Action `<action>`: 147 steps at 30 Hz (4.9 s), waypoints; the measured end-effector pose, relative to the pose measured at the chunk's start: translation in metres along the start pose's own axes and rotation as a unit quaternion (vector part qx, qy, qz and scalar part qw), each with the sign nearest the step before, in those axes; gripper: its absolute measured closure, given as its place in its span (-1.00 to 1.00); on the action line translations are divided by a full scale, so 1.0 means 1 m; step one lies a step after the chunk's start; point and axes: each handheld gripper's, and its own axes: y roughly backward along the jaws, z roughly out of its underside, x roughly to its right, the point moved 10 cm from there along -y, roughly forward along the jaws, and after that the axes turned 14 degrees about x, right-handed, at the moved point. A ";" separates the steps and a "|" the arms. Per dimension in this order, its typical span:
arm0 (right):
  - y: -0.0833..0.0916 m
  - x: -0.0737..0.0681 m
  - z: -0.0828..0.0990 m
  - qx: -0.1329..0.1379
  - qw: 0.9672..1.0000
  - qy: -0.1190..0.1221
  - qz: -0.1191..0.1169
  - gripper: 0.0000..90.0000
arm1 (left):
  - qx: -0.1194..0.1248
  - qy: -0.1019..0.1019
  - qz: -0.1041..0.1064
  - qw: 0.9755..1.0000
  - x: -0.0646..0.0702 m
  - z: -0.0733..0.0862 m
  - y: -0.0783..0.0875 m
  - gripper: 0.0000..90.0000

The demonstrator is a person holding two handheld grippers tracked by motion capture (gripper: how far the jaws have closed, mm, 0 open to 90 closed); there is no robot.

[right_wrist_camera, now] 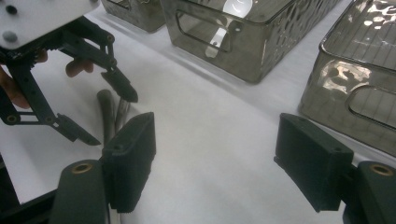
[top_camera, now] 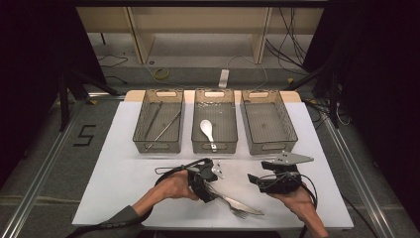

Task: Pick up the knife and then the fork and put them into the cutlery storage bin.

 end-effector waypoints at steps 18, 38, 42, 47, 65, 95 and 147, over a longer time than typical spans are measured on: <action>-0.002 0.000 0.002 -0.006 1.000 0.000 -0.001 -0.31 | 0.009 -0.044 0.009 0.999 0.004 -0.003 -0.005 0.32; -0.003 0.000 0.002 -0.008 1.000 0.000 -0.001 -0.30 | -0.001 0.017 0.021 1.000 -0.001 -0.008 -0.004 0.70; -0.003 0.000 0.003 -0.008 1.000 -0.001 -0.002 -0.31 | 0.009 0.029 0.025 0.999 -0.001 -0.011 -0.005 0.68; -0.002 0.001 0.002 -0.007 1.000 -0.002 0.000 -0.30 | 0.005 0.045 0.001 0.999 -0.005 -0.015 -0.015 0.66; -0.002 0.002 0.000 -0.003 1.000 -0.001 0.000 -0.30 | -0.004 0.059 -0.011 0.998 -0.004 -0.016 -0.018 0.76; -0.016 -0.042 0.003 -0.014 0.994 0.091 -0.061 -0.29 | 0.015 0.114 0.054 0.992 -0.001 -0.020 0.011 0.77; -0.043 -0.089 0.040 -0.118 0.882 0.443 -0.109 0.97 | -0.008 0.104 0.119 0.987 0.027 -0.030 0.033 0.74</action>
